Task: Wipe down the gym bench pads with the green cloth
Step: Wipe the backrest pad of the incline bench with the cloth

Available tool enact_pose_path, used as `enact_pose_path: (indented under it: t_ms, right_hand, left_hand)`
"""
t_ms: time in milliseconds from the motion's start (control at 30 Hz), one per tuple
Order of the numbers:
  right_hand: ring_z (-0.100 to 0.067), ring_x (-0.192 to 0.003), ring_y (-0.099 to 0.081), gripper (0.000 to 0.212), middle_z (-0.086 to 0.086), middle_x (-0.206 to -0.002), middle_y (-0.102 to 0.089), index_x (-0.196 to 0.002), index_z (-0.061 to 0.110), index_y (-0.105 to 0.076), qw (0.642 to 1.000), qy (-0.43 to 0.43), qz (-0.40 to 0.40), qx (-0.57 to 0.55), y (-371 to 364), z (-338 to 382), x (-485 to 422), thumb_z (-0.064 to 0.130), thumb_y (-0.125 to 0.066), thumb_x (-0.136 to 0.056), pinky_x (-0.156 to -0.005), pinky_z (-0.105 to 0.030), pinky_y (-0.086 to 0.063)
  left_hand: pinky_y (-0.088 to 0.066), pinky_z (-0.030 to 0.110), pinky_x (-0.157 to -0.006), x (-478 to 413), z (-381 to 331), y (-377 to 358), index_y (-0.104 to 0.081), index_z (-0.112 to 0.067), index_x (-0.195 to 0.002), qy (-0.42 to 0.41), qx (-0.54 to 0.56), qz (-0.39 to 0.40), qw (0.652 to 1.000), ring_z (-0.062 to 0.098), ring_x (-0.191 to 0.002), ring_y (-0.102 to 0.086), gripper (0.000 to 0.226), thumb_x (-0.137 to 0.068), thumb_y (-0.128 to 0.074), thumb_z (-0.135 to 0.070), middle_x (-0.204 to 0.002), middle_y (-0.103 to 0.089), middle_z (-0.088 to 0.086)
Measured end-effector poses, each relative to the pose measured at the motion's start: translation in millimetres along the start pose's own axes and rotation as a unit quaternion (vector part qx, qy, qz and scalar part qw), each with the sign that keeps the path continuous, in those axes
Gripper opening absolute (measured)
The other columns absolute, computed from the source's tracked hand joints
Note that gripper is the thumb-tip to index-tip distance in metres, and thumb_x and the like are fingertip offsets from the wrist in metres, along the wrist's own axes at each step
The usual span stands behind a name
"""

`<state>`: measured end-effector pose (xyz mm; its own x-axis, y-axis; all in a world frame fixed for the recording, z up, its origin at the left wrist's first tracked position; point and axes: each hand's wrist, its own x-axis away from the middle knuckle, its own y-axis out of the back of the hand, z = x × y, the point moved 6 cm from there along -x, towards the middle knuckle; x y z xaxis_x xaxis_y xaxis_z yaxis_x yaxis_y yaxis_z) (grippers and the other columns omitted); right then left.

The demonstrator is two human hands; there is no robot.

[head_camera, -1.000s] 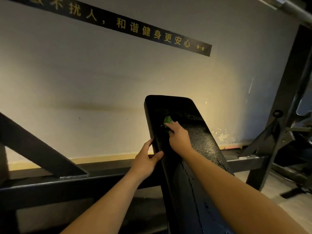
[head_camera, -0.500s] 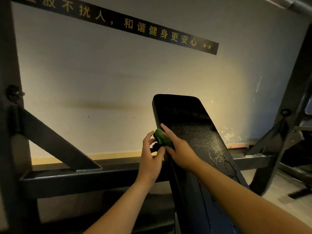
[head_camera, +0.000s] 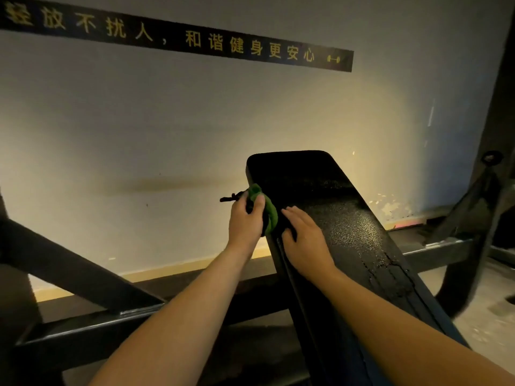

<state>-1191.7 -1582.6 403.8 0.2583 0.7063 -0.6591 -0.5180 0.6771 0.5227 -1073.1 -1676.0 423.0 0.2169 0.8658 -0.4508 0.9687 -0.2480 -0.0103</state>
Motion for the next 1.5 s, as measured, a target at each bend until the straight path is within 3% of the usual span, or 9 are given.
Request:
enact_pose_path:
  t_ms: [133,267,533,633,833,1067,1200,1333,1500]
  right_hand:
    - [-0.010,-0.147,-0.022,0.046,0.001,-0.157,-0.035,-0.148,0.012,-0.044,0.997,0.026,-0.001,0.072,-6.6,-1.5,-2.7,0.018,-0.045,-0.102,-0.112,-0.016,-0.016]
    - [-0.010,-0.148,-0.021,0.045,0.000,-0.156,-0.036,-0.148,0.011,-0.045,0.996,0.029,-0.012,0.085,-7.4,-2.4,-3.8,0.019,-0.043,-0.103,-0.113,-0.020,-0.017]
    - [-0.026,-0.142,-0.037,0.043,-0.013,-0.148,-0.046,-0.142,0.002,-0.050,0.987,0.050,-0.030,0.153,-10.2,9.3,5.1,0.011,-0.048,-0.100,-0.113,-0.040,-0.040]
    - [-0.032,-0.134,-0.048,0.042,-0.019,-0.140,-0.055,-0.136,-0.002,-0.055,0.983,0.061,-0.037,0.172,-13.4,10.4,6.5,0.007,-0.055,-0.095,-0.108,-0.043,-0.045]
    - [-0.018,-0.126,-0.049,0.040,0.001,-0.134,-0.059,-0.132,0.015,-0.062,0.982,0.031,-0.038,0.183,0.3,12.1,-9.6,0.017,-0.047,-0.094,-0.088,-0.040,-0.053]
    - [-0.017,-0.126,-0.052,0.052,0.001,-0.131,-0.062,-0.131,0.014,-0.064,0.977,0.054,-0.063,0.198,-5.0,4.7,-6.9,0.032,-0.032,-0.093,-0.082,-0.039,-0.056]
    - [-0.017,-0.128,-0.050,0.042,0.001,-0.133,-0.060,-0.132,0.014,-0.063,0.977,0.052,-0.061,0.195,-4.8,5.4,-6.8,0.024,-0.046,-0.096,-0.080,-0.038,-0.053]
    - [-0.017,-0.132,-0.046,0.041,0.001,-0.137,-0.057,-0.136,0.015,-0.060,0.978,0.042,-0.046,0.200,-5.9,4.3,-6.6,0.024,-0.047,-0.098,-0.086,-0.039,-0.051]
    - [-0.018,-0.131,-0.048,0.040,-0.001,-0.135,-0.057,-0.134,0.013,-0.060,0.973,0.047,-0.047,0.219,-7.1,6.7,-5.0,0.023,-0.047,-0.098,-0.082,-0.038,-0.052]
  left_hand:
    - [-0.045,0.044,-0.109,-49.4,4.7,-22.6,-0.035,-0.032,-0.151,0.086,0.041,0.010,0.995,0.021,-0.130,-0.050,0.063,-0.095,-0.055,-0.053,-0.144,-0.047,-0.002]
    - [-0.046,0.039,-0.103,-45.8,5.8,-36.5,-0.037,-0.032,-0.148,0.041,-0.004,-0.009,0.999,0.019,-0.122,-0.054,0.053,-0.099,-0.056,-0.039,-0.137,-0.056,-0.003]
    - [-0.047,0.036,-0.094,21.9,21.8,-20.6,-0.057,-0.020,-0.131,0.070,-0.076,-0.010,0.995,0.021,-0.111,-0.059,0.039,-0.108,-0.034,-0.042,-0.116,-0.063,-0.001]
    - [-0.045,0.035,-0.098,40.9,34.2,-17.1,-0.055,-0.020,-0.137,0.097,-0.064,-0.022,0.993,0.021,-0.117,-0.058,0.044,-0.108,-0.033,-0.043,-0.125,-0.063,0.000]
    - [-0.049,0.047,-0.102,15.5,32.3,-17.1,-0.056,-0.020,-0.132,0.108,-0.040,-0.042,0.993,0.025,-0.113,-0.060,0.044,-0.106,-0.033,-0.048,-0.122,-0.064,0.003]
    - [-0.048,0.036,-0.095,-83.4,8.0,-20.9,-0.040,-0.030,-0.150,0.078,-0.057,-0.028,0.995,0.029,-0.124,-0.056,0.051,-0.104,-0.040,-0.050,-0.141,-0.056,0.004]
    - [-0.049,0.038,-0.099,-100.4,5.7,-28.1,-0.047,-0.036,-0.141,0.073,-0.032,-0.051,0.996,0.027,-0.114,-0.058,0.044,-0.099,-0.048,-0.049,-0.128,-0.060,-0.001]
    - [-0.049,0.039,-0.100,-89.6,5.8,-25.2,-0.053,-0.027,-0.137,0.091,-0.065,-0.053,0.992,0.028,-0.117,-0.059,0.045,-0.100,-0.042,-0.051,-0.129,-0.062,0.003]
    - [-0.049,0.037,-0.089,-58.4,2.2,-21.9,-0.054,-0.021,-0.104,0.108,-0.155,-0.046,0.981,0.028,-0.099,-0.058,0.035,-0.105,-0.032,-0.048,-0.104,-0.058,0.005]
